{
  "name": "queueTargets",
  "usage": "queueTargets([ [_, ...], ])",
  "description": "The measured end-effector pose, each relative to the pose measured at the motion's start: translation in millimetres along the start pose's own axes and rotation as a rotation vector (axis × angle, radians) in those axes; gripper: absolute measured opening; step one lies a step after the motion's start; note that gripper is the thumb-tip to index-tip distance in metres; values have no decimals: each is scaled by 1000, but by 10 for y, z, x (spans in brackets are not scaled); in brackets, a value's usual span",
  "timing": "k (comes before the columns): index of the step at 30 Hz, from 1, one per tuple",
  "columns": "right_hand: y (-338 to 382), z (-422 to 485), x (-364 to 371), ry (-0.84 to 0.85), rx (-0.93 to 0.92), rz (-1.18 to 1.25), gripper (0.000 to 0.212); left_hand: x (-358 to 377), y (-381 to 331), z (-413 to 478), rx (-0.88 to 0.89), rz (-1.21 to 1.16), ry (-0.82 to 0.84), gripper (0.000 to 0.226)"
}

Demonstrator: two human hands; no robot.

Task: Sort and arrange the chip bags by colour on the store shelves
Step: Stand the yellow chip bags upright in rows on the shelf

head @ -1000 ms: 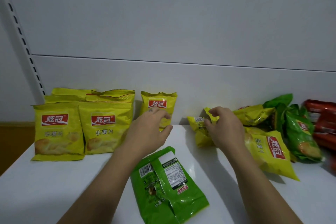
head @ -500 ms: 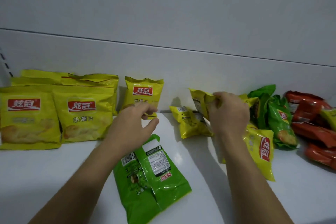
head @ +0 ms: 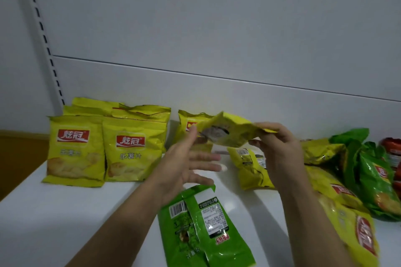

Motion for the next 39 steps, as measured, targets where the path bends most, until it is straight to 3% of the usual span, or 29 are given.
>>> queueTargets([
  [3, -77, -186, 204, 280, -11, -74, 19, 70, -16, -31, -60, -203, 97, 58],
  [6, -130, -294, 269, 390, -89, -185, 50, -26, -40, 5, 19, -227, 3, 44],
  [8, -118, -300, 254, 351, -139, -225, 65, -87, -46, 28, 47, -204, -32, 39],
  [11, -92, -255, 116, 185, -190, -302, 67, -134, -72, 37, 66, -145, 0, 37],
  [15, -253, -207, 2, 63, -30, -295, 43, -144, -127, 13, 121, -6, 51, 41],
  [16, -314, -216, 30, 81, 56, -248, 47, -143, -129, 13, 135, 11, 63, 43],
  [18, -431, -236, 64, 104, 200, -143, 81, -131, -135, 8, 155, 78, 99, 52],
  [19, -465, -250, 83, 129, 247, -86, 88, -109, -143, -4, 161, 112, 133, 56],
  [22, -457, -291, 174, 183, 317, 41, 67, -88, -174, -18, 178, 106, 157, 58],
  [25, -429, -278, 101, 20, 290, 172, 32, -152, -189, 12, 167, -126, 87, 46],
  [28, -436, -296, 123, -48, 285, 275, 31, -90, -138, 14, 175, -110, 112, 80],
  [29, -461, -316, 172, -17, 297, 272, 37, -39, -132, -7, 212, -15, 80, 78],
  [31, -503, -370, 308, 87, 331, 232, 46, -1, -168, -39, 330, 115, -81, 53],
  [34, -525, -416, 462, 231, 369, 181, 74, -192, -347, -133, 468, 31, -317, 36],
  [36, -469, -382, 398, 203, 326, 161, 90, -345, -477, -160, 448, 95, -283, 31],
  [39, -325, -299, 208, 147, 178, -71, 64, -403, -481, -185, 301, 491, -108, 22],
])
Point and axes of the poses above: each hand's wrist, its own z-axis towards the middle knuckle, its own x-axis out of the palm, y = z × x, the point moved 8 cm from there along z, towards the middle knuckle, and after that the axes turned 4 degrees about z, right-handed, at the moved point
